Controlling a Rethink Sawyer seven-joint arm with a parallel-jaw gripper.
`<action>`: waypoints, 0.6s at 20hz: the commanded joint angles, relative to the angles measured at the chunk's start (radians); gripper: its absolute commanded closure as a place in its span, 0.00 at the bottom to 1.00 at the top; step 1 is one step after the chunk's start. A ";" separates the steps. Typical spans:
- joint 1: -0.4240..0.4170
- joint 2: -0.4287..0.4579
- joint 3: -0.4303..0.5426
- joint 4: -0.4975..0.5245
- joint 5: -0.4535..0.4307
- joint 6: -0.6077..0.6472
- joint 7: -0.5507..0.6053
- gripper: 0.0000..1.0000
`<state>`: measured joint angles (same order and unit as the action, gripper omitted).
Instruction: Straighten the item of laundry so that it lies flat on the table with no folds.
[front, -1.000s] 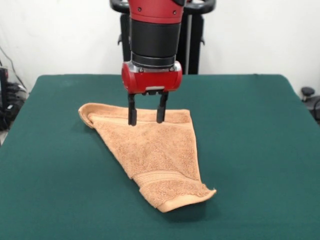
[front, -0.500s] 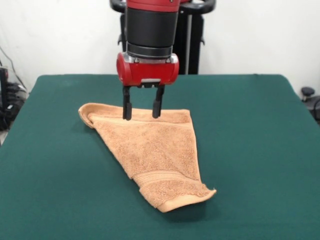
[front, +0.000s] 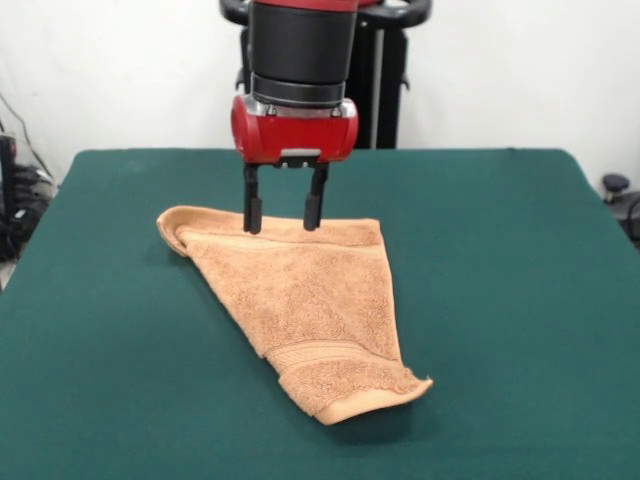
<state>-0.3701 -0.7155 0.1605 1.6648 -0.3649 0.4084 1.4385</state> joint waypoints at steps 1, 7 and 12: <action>0.003 0.013 0.062 0.093 0.033 -0.016 0.133 0.00; -0.006 0.030 0.063 0.090 0.039 -0.012 0.134 0.00; 0.036 0.025 0.020 0.066 0.036 0.034 0.153 0.00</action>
<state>-0.3651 -0.7132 0.1537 1.6729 -0.3647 0.4084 1.4385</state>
